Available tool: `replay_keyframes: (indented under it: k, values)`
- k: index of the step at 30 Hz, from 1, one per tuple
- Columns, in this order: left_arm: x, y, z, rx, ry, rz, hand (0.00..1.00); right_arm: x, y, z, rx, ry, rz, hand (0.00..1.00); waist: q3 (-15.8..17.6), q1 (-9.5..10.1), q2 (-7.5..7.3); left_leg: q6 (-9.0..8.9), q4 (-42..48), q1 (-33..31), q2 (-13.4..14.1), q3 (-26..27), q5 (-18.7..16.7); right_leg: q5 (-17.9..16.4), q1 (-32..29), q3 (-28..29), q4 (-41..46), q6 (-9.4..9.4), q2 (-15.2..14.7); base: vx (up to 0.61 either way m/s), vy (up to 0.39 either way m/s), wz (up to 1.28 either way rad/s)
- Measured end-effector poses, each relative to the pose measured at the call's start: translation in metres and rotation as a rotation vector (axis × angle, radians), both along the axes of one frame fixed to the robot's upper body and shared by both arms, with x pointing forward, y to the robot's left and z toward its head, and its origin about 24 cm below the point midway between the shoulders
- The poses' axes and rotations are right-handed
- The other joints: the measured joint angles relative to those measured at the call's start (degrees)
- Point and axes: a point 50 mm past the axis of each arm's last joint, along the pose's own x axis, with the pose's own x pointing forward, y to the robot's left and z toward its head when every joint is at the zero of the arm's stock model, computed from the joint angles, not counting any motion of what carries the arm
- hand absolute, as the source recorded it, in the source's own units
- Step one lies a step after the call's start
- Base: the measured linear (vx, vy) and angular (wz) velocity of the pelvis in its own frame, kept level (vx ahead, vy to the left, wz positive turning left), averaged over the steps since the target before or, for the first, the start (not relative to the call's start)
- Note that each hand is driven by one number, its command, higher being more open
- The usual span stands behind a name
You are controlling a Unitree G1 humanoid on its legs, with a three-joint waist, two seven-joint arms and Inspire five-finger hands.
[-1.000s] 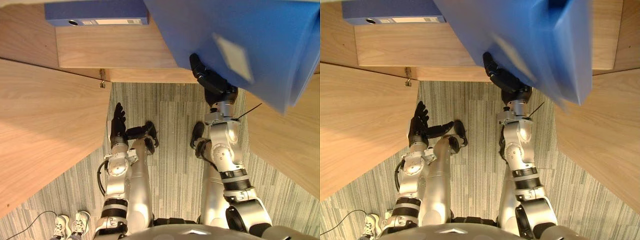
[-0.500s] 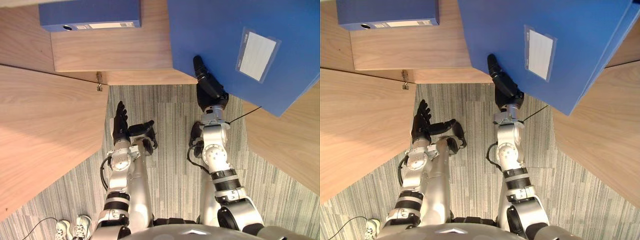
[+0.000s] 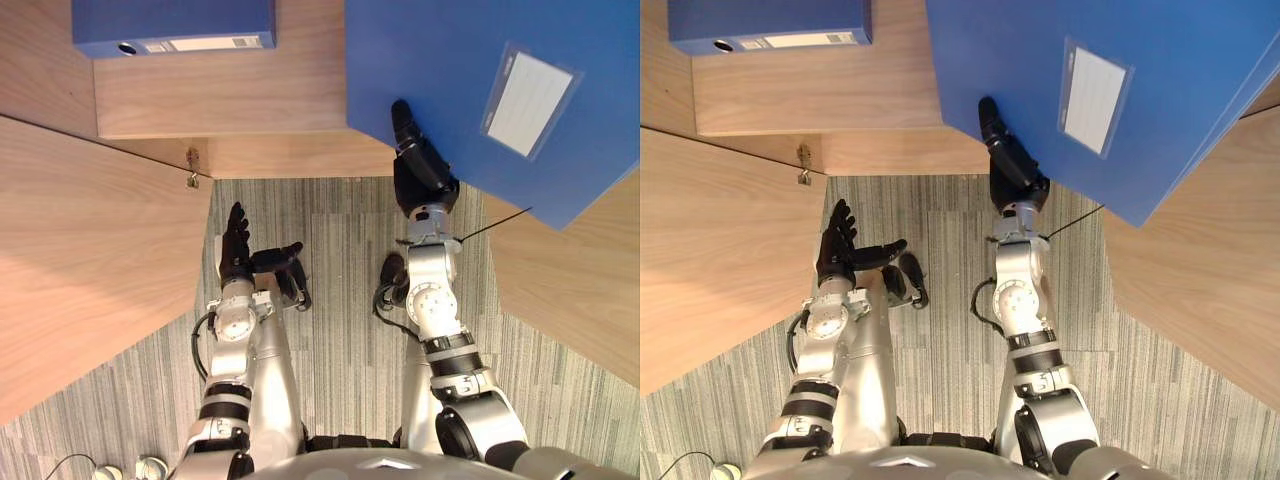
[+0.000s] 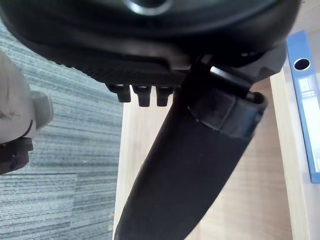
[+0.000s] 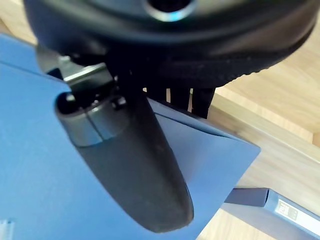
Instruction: Walk over to the cabinet, pick up the folder, carry it to the office cabinet, place the folder inside the office cabinet, then close the office cabinet door
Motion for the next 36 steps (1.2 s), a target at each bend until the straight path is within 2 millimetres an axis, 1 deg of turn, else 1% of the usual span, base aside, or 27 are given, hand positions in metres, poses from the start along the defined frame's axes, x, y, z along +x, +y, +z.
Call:
replay_keyframes:
  k: [1,3,9,11,12,15,18,22,28,29,30,33,36]
  values:
    - [0.000,0.000,0.000,0.001,-0.001,0.000,1.00,0.001,0.000,0.004,-0.004,-0.010,0.002,0.00,0.0,0.03,0.03,-0.04,0.5,-0.6,0.1,-0.1,-0.1,-0.1,-0.6,0.1,0.5,0.01,0.0,-0.07,-0.005,-0.01]
    - [0.001,0.002,0.001,0.009,0.000,0.000,1.00,0.005,0.002,0.017,0.002,-0.045,0.012,0.00,0.2,0.06,0.11,0.04,1.9,-2.3,0.3,-0.2,-0.2,-0.2,-2.5,0.4,2.0,0.08,0.0,-0.06,0.003,-0.03]
    - [0.005,0.002,0.006,0.005,-0.016,-0.008,1.00,0.008,0.005,0.037,0.038,-0.077,0.047,0.00,0.3,0.02,0.18,0.07,3.4,-4.5,0.7,-0.3,-0.3,-0.2,-4.8,0.6,3.4,0.15,0.1,-0.04,0.022,-0.02]
    - [0.006,0.002,0.007,0.001,-0.020,-0.008,1.00,0.011,0.006,0.048,0.041,-0.096,0.055,0.00,0.3,0.05,0.19,0.07,3.6,-5.2,0.8,-0.3,-0.3,-0.2,-5.7,0.7,3.6,0.19,0.2,-0.03,0.040,-0.03]
    - [0.006,0.002,0.007,-0.005,-0.019,-0.008,1.00,0.013,0.007,0.059,0.061,-0.113,0.063,0.00,0.4,0.11,0.26,0.12,3.9,-5.8,0.8,-0.3,-0.2,-0.1,-6.4,0.7,3.9,0.05,0.2,-0.01,0.043,0.00]
    - [0.006,0.001,0.006,-0.005,-0.004,-0.011,1.00,0.013,0.009,0.063,0.103,-0.103,0.066,0.00,0.4,0.11,0.39,0.58,4.2,-6.1,1.0,-0.3,0.0,-0.1,-6.7,0.8,4.2,-0.12,0.3,0.00,0.045,-0.02]
    - [0.007,-0.001,0.006,-0.003,-0.004,-0.021,1.00,0.014,0.007,0.067,0.121,-0.088,0.060,0.00,0.5,0.13,0.49,0.63,4.2,-6.1,1.0,-0.3,0.1,-0.1,-6.7,0.8,4.2,-0.09,0.3,-0.01,0.090,0.00]
    - [0.007,-0.004,0.005,0.002,-0.003,-0.034,1.00,0.016,0.004,0.073,0.106,-0.090,0.047,0.00,0.6,0.13,0.73,0.08,2.7,-6.3,0.9,-0.2,0.7,0.8,-6.8,0.4,2.7,0.11,0.2,-0.02,0.089,0.01]
    - [0.007,-0.004,0.005,0.000,-0.003,-0.033,1.00,0.021,0.004,0.086,0.128,-0.083,0.057,0.00,0.6,-0.08,0.75,0.24,-0.6,-6.8,0.5,0.2,3.4,3.2,-7.1,-0.2,-0.7,-0.29,0.2,-0.02,0.095,0.01]
    - [0.007,-0.004,0.005,-0.003,-0.003,-0.033,1.00,0.023,0.003,0.089,0.136,-0.080,0.061,0.00,0.6,-0.08,0.76,0.20,-1.4,-7.0,0.5,0.2,4.0,3.7,-7.2,-0.5,-1.5,-0.63,0.1,-0.04,0.066,0.00]
    - [0.007,-0.004,0.005,-0.007,-0.003,-0.032,1.00,0.024,0.003,0.091,0.136,-0.079,0.060,0.00,0.6,-0.08,0.77,0.20,-1.7,-7.1,0.4,0.2,4.1,3.9,-7.3,-0.7,-1.9,-0.56,0.0,-0.06,0.102,-0.02]
    - [0.007,-0.003,0.007,-0.005,-0.010,-0.030,1.00,0.030,0.005,0.106,0.139,-0.085,0.066,0.00,0.7,-0.05,1.05,0.05,-4.1,-7.8,0.5,0.5,5.6,5.0,-7.9,-2.0,-4.7,-0.37,-0.7,-0.06,0.089,-0.08]
    - [0.008,-0.003,0.007,-0.017,-0.011,-0.029,1.00,0.034,-0.001,0.115,0.133,-0.083,0.051,0.00,0.7,0.22,1.30,-0.10,-6.4,-7.9,0.5,0.8,6.9,5.8,-7.8,-2.7,-6.8,0.23,-0.9,-0.06,0.051,0.04]
